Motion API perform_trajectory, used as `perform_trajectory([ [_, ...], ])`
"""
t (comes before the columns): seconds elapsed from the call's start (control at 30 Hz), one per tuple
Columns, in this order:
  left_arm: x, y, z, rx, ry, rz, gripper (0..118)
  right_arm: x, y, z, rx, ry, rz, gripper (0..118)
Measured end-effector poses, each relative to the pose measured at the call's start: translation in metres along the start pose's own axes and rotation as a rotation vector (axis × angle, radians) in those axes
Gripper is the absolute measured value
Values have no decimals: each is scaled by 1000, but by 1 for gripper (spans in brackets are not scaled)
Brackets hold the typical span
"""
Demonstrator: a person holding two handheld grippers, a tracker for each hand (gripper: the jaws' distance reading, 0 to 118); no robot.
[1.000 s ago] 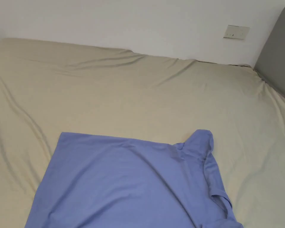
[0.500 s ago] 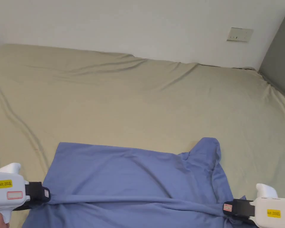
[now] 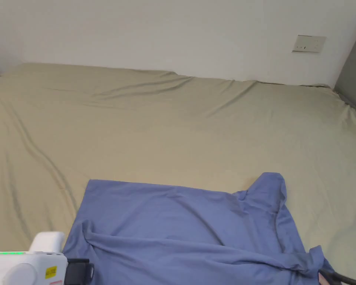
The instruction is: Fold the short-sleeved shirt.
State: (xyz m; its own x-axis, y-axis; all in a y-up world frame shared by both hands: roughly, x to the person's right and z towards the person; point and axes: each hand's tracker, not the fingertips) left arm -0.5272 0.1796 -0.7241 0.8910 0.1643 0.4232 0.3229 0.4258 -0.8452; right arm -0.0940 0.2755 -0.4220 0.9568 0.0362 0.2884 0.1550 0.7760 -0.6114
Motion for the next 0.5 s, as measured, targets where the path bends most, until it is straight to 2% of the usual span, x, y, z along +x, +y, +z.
perform_trajectory([
  [0.03, 4, -1, -13, -28, 15, 6, 57, -1, -3, 3, -17, 1, -4, 80],
  [0.07, 15, -4, -22, -25, 153, -10, 54, 0, -5, 3, -46, 5, -21, 80],
  [0.1, 16, 0, -24, 31, 175, -37, 35, 2, -8, 1, -62, 6, -33, 80],
  [0.13, 23, 3, -15, 27, 171, -48, 5, 7, -10, -6, -77, 5, -31, 80],
  [0.2, 25, 2, 2, 82, 38, -19, 5, 11, -15, -14, -95, -29, -27, 80],
  [0.23, 28, -2, 9, 87, 67, -20, 5, 13, -16, -20, -107, -44, -38, 80],
  [0.33, 23, 2, 20, 95, 47, -22, 5, 26, -17, -45, -144, -20, -111, 80],
  [0.43, 27, 5, 28, 96, 14, 22, 5, 35, -16, -80, -189, -11, -150, 80],
  [0.5, 26, 7, 28, 86, -2, 43, 5, 36, -22, -113, -281, 9, -172, 80],
])
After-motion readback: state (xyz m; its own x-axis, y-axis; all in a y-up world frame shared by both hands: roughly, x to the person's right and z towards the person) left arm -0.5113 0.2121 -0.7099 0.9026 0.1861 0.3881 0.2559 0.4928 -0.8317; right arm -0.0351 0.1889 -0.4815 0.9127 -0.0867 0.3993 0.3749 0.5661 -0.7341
